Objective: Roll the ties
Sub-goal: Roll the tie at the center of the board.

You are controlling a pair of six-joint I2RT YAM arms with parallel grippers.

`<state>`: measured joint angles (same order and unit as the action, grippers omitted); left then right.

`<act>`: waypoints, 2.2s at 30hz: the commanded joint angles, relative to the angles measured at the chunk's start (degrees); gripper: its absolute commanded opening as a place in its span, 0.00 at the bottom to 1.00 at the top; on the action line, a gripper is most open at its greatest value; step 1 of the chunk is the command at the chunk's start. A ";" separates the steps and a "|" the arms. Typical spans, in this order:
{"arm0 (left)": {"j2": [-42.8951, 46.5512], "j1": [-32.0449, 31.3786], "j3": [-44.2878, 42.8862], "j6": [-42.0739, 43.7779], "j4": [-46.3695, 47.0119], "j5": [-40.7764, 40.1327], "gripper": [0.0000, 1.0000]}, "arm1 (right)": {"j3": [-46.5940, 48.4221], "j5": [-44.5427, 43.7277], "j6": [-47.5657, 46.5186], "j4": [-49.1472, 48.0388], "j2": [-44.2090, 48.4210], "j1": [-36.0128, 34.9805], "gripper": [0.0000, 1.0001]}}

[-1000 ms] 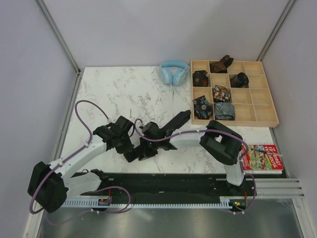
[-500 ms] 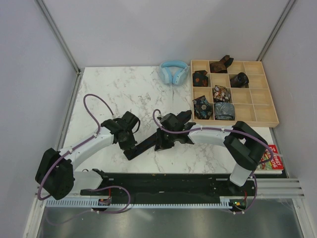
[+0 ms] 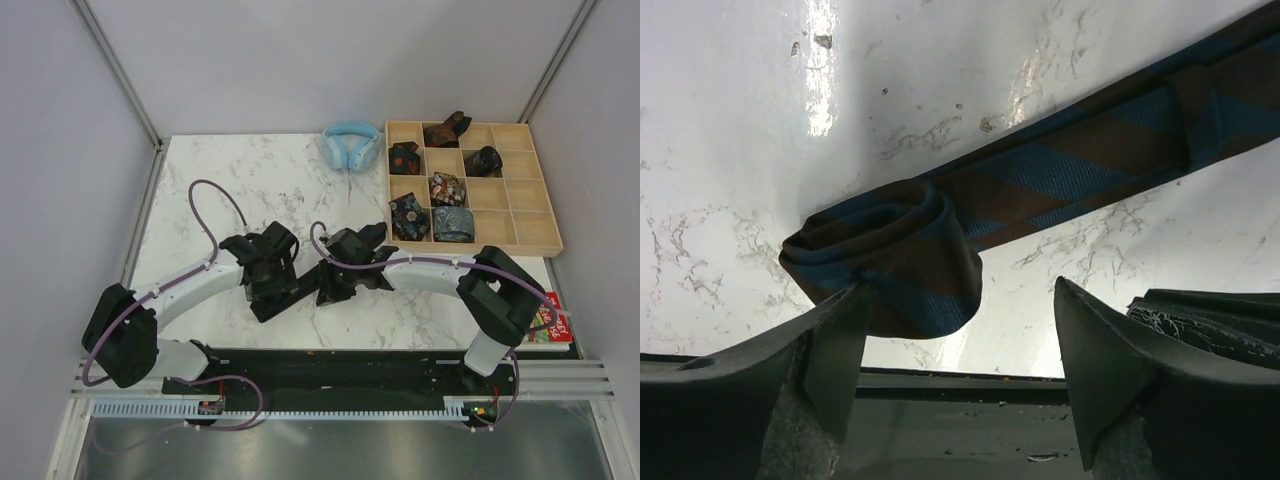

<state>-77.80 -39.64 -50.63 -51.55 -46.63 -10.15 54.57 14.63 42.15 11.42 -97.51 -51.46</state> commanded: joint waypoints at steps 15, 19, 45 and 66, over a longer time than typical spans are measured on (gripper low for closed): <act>36.73 -0.09 12.03 -13.48 -8.47 -8.48 0.92 | 20.83 3.56 0.30 3.08 -5.40 -2.41 0.20; 41.23 -0.09 15.03 -17.17 -9.62 -7.25 0.89 | 25.84 4.00 0.12 4.48 -9.79 -4.52 0.19; 40.01 -0.09 20.57 -15.60 -2.50 -6.11 0.87 | 21.29 3.21 -0.67 0.80 -18.50 -3.29 0.15; 23.15 -0.09 23.39 -13.93 14.02 -10.68 0.75 | 17.15 7.07 -0.93 -3.95 -20.34 0.05 0.15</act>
<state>-51.53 -39.68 -27.09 -66.37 -37.43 -17.98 73.32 22.74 42.22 7.64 -116.11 -52.21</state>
